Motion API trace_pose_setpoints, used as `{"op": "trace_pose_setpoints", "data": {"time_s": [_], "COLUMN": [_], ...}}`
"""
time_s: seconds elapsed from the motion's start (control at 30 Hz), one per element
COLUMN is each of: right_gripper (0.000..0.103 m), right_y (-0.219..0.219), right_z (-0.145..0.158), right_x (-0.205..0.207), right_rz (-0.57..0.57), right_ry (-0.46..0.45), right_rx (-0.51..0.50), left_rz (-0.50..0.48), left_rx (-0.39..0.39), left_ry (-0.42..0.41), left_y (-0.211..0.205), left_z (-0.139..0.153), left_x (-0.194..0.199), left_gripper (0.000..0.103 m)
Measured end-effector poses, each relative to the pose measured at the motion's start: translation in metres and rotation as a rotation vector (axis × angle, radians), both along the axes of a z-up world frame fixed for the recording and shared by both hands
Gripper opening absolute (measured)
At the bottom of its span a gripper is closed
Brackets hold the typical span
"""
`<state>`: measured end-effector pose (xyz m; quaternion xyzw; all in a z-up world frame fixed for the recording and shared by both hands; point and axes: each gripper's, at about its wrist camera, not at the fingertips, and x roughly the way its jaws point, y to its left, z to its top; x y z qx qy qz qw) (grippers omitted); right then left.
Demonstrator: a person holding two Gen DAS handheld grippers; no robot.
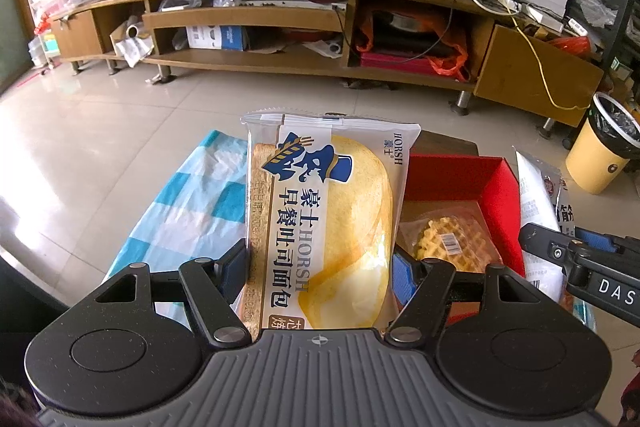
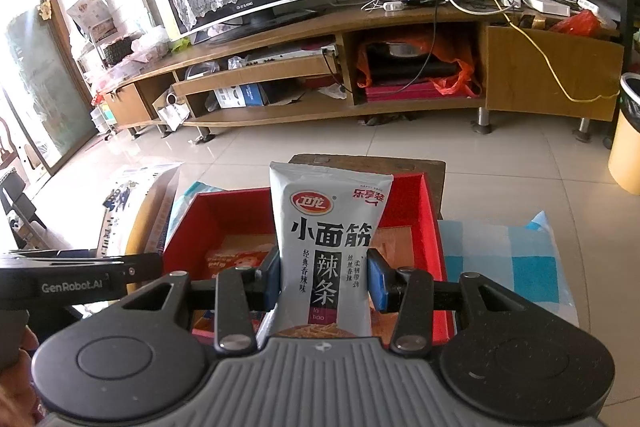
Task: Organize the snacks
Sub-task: 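Lower the bread pack with the left tool while the right tool lowers the white bag into the box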
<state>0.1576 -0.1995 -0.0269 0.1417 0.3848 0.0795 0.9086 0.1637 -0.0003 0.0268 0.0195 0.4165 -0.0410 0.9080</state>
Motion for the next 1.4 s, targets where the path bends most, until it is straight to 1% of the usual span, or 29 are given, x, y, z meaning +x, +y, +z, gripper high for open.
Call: {"op": "trace_pose_setpoints", "data": {"time_s": [0.37,1.13,1.27,1.4], "right_gripper": [0.040,0.040,0.040,0.040], "right_y": [0.007,0.022,0.026,0.031], "right_z": [-0.014,-0.042,-0.046,-0.058], "right_x": [0.024,0.058,0.062,0.067], "right_rz": [0.012,0.045,0.052,0.061], "right_ry": [0.032,0.086,0.091,0.130], "right_rx": [-0.004,-0.029,-0.046,-0.043], "left_rz": [0.016,0.008,0.010,0.003], "left_rx": [0.031,0.089,0.096,0.101], "left_ry": [0.016,0.061,0.070,0.086], "left_y": [-0.004,-0.013,-0.013,-0.014], "left_z": [-0.011,-0.034,-0.038,-0.042], "left_x": [0.023,0.045,0.048,0.051], "left_gripper": [0.075,0.075,0.075,0.076]}}
